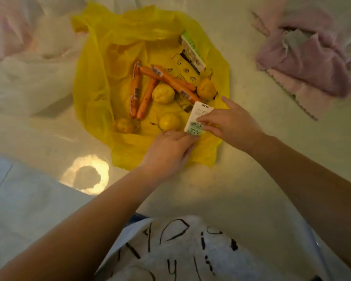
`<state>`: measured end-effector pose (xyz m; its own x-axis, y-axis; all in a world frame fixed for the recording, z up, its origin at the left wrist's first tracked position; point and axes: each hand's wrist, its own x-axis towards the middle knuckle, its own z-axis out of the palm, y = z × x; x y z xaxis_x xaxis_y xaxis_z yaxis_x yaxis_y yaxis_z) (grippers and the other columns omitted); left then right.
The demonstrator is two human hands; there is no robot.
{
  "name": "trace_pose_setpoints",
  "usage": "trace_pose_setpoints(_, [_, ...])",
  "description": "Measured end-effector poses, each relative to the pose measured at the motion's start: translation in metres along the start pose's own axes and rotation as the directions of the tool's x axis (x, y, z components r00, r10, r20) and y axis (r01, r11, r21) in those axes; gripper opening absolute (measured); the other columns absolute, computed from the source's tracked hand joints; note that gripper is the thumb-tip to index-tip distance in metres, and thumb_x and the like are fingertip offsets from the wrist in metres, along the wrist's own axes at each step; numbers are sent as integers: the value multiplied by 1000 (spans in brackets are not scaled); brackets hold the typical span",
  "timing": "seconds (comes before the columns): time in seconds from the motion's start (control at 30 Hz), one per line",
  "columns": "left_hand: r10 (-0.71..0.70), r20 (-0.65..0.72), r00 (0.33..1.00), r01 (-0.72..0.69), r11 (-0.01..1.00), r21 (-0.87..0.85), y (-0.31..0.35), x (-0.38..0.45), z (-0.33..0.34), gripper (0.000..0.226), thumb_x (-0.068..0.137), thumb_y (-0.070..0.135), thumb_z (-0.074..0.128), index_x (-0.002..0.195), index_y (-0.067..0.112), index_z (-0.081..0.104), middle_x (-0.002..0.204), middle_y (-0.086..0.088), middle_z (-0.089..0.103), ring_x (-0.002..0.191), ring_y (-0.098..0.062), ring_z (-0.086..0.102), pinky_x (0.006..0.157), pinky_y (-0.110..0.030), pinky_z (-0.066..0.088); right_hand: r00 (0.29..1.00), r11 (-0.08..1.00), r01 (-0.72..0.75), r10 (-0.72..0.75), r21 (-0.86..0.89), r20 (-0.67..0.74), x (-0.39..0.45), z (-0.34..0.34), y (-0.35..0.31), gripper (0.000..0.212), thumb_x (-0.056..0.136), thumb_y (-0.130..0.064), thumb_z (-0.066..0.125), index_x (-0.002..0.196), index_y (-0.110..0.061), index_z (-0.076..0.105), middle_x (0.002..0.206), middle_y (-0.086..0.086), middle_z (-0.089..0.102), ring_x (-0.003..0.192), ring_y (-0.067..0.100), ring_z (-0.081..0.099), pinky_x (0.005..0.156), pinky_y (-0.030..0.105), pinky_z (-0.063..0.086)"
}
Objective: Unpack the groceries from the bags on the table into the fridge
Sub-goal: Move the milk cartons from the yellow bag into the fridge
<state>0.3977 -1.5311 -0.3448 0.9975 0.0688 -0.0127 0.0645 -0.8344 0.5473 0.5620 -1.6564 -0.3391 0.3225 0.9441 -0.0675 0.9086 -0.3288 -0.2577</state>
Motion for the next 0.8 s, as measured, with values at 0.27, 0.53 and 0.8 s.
trace_pose_setpoints(0.27, [-5, -19, 1000, 6, 999, 39, 23, -16, 16, 41, 91, 31, 37, 116, 13, 64, 112, -5, 68, 100, -26, 64, 76, -36, 56, 990, 990, 139, -139, -35, -6, -11, 9, 15, 50, 65, -19, 83, 112, -9, 65, 93, 13, 69, 91, 30, 66, 97, 56, 39])
trace_pose_setpoints(0.53, [87, 29, 996, -90, 988, 129, 14, -37, 44, 36, 90, 27, 41, 115, 15, 64, 129, -5, 57, 119, -28, 51, 89, -43, 51, 991, 989, 123, -117, -84, 69, -10, 2, 3, 63, 67, -23, 82, 124, -10, 58, 108, 18, 60, 99, 38, 60, 73, 45, 50])
trace_pose_setpoints(0.8, [100, -58, 993, -94, 990, 102, 16, -56, 58, 34, 91, 24, 46, 120, 12, 60, 138, -16, 46, 130, -34, 38, 102, -48, 41, 896, 880, 438, -411, -185, 167, 15, 7, 3, 59, 62, -10, 83, 117, -7, 62, 117, 21, 61, 106, 40, 58, 82, 51, 49])
